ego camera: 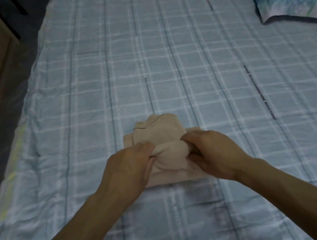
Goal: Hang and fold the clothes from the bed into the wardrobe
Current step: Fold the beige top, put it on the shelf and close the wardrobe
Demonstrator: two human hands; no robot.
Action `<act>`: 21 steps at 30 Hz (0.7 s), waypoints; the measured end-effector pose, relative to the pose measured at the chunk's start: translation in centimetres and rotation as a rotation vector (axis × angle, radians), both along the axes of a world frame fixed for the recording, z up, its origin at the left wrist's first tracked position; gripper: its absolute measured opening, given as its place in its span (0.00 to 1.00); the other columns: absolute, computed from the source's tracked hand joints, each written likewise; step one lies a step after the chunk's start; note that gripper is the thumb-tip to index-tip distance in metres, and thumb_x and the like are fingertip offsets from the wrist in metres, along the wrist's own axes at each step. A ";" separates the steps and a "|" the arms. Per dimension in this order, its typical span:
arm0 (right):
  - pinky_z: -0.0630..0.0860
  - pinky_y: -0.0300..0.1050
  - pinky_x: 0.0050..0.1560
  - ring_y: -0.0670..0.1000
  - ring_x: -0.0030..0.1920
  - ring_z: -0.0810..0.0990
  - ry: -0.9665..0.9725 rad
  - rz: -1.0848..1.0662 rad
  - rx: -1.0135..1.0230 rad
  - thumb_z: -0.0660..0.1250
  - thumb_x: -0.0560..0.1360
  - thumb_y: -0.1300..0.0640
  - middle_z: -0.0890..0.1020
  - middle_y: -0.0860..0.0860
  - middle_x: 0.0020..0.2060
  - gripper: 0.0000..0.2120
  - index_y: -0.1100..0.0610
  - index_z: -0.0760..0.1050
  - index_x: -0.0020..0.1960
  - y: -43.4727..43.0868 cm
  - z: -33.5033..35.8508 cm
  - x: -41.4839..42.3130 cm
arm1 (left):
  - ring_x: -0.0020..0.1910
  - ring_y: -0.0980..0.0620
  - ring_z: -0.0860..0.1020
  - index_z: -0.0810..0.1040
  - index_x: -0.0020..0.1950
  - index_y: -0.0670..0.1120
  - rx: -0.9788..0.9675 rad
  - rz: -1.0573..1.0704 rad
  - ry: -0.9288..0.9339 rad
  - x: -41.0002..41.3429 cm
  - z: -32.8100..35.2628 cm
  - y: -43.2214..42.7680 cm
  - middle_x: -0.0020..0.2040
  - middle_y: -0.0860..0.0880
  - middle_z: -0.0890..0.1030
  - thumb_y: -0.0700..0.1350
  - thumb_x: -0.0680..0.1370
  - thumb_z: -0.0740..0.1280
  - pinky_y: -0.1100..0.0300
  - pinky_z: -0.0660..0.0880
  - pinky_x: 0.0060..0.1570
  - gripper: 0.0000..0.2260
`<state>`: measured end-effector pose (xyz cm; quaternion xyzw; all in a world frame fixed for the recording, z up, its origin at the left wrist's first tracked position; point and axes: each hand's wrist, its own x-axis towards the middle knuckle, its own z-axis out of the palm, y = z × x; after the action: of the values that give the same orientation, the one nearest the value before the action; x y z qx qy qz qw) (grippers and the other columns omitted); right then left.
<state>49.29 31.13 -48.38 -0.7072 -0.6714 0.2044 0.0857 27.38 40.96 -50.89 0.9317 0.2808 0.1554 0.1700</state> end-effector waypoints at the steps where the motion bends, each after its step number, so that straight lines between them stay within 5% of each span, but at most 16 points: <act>1: 0.76 0.51 0.40 0.52 0.40 0.77 -0.022 -0.028 0.007 0.64 0.73 0.55 0.78 0.48 0.43 0.07 0.52 0.73 0.51 0.4 0.0 0.0 | 0.28 0.48 0.75 0.76 0.45 0.47 0.015 0.026 0.014 0.3 -0.1 0.4 0.34 0.51 0.77 0.53 0.78 0.56 0.53 0.74 0.25 0.13; 7: 0.72 0.50 0.43 0.54 0.39 0.76 -0.131 -0.147 0.127 0.65 0.71 0.61 0.79 0.50 0.39 0.07 0.56 0.75 0.49 3.9 -1.1 0.5 | 0.35 0.44 0.78 0.78 0.49 0.46 0.048 0.166 -0.011 2.6 -1.5 3.7 0.40 0.48 0.80 0.51 0.79 0.59 0.49 0.76 0.35 0.12; 10: 0.72 0.47 0.45 0.55 0.43 0.77 -0.158 -0.252 0.189 0.66 0.71 0.64 0.81 0.51 0.42 0.09 0.56 0.77 0.49 6.0 -3.2 1.1 | 0.53 0.40 0.76 0.78 0.58 0.44 0.186 0.247 -0.027 4.2 -1.8 4.8 0.55 0.43 0.79 0.39 0.75 0.68 0.46 0.71 0.51 0.12; 13: 0.74 0.49 0.56 0.57 0.55 0.79 -0.091 -0.316 0.316 0.69 0.72 0.67 0.82 0.54 0.54 0.11 0.59 0.80 0.54 6.2 -5.1 1.3 | 0.68 0.40 0.71 0.75 0.67 0.42 0.203 0.052 0.018 4.7 -2.4 3.8 0.68 0.41 0.74 0.43 0.75 0.66 0.45 0.67 0.65 0.19; 16: 0.66 0.57 0.70 0.58 0.68 0.73 -0.145 -0.210 0.407 0.67 0.78 0.61 0.78 0.57 0.64 0.11 0.61 0.79 0.59 4.3 -6.3 0.5 | 0.73 0.43 0.68 0.71 0.72 0.43 0.137 -0.028 0.245 4.0 -4.0 2.7 0.73 0.43 0.71 0.52 0.78 0.58 0.48 0.65 0.71 0.24; 21: 0.48 0.57 0.77 0.54 0.79 0.49 -0.228 -0.101 0.120 0.49 0.82 0.40 0.57 0.55 0.78 0.32 0.59 0.57 0.78 2.3 -8.1 -1.1 | 0.76 0.44 0.63 0.64 0.77 0.43 0.051 -0.006 0.344 2.8 -6.5 3.6 0.76 0.43 0.66 0.58 0.80 0.52 0.48 0.56 0.75 0.29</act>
<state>48.19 33.43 -56.52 -0.7523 -0.6514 0.0775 0.0613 30.22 44.57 -57.38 0.9494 0.2988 0.0004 0.0964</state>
